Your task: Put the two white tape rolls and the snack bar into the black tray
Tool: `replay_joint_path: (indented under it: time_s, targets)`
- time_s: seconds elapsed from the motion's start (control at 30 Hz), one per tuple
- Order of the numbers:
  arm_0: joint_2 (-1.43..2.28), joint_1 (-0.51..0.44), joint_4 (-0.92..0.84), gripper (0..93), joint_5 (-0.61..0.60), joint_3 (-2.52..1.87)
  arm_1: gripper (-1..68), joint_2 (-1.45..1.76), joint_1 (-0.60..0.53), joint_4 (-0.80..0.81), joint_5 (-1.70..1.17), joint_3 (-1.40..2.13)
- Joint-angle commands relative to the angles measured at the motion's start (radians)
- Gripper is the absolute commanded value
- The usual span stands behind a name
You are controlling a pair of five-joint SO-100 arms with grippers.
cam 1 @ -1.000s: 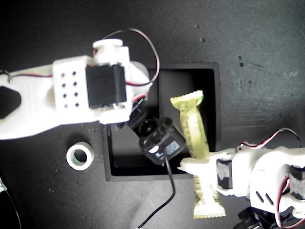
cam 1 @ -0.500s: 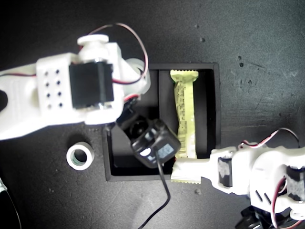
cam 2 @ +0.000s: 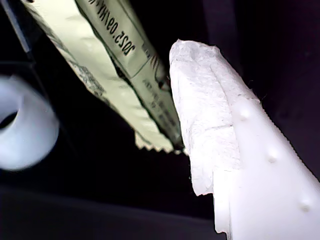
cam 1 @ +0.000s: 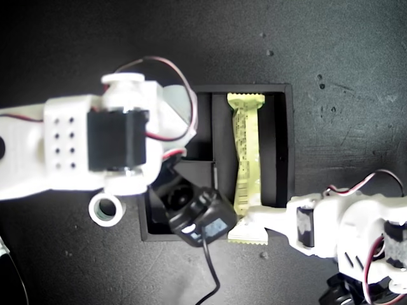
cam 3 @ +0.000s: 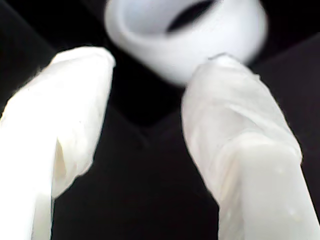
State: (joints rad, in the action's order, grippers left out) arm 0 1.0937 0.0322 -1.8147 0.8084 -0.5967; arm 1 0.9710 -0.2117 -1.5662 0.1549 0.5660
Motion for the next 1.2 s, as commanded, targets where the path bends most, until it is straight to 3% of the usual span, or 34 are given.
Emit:
replay_joint_path:
  time_s: [0.0, 0.23, 0.37, 0.47, 0.53, 0.87, 1.07, 1.17]
  targets:
    - [0.16, -0.021, -0.017, 10.6, 0.017, -0.018, 24.7, 0.012, 0.018, -0.032, 0.012, -0.075]
    - [0.394, -0.057, -0.017, 9.8, 0.084, -0.216, 22.1, 0.012, 0.044, -0.173, 0.043, -0.233]
    - [0.518, -0.132, -0.017, 9.6, 0.195, -0.374, 15.0, 0.1, 0.184, -0.236, 0.247, -0.201]
    - [0.606, -0.218, -0.012, 9.6, 0.31, -0.517, 4.3, 0.172, 0.282, -0.236, 0.394, -0.132]
    - [0.678, -0.282, 0.02, 9.6, 0.393, -0.638, 0.7, 0.219, 0.314, -0.236, 0.442, -0.1]
    - [1.088, -0.492, 0.584, 9.6, 0.626, -1.419, 0.0, 0.627, 0.385, -0.235, 0.604, 0.198]
    - [1.037, -0.528, 0.753, 9.8, 0.647, -1.525, -0.1, 0.91, 0.38, -0.224, 0.723, 0.54]
    - [0.991, -0.525, 0.81, 10.5, 0.626, -1.534, -0.2, 1.069, 0.354, -0.144, 0.773, 0.758]
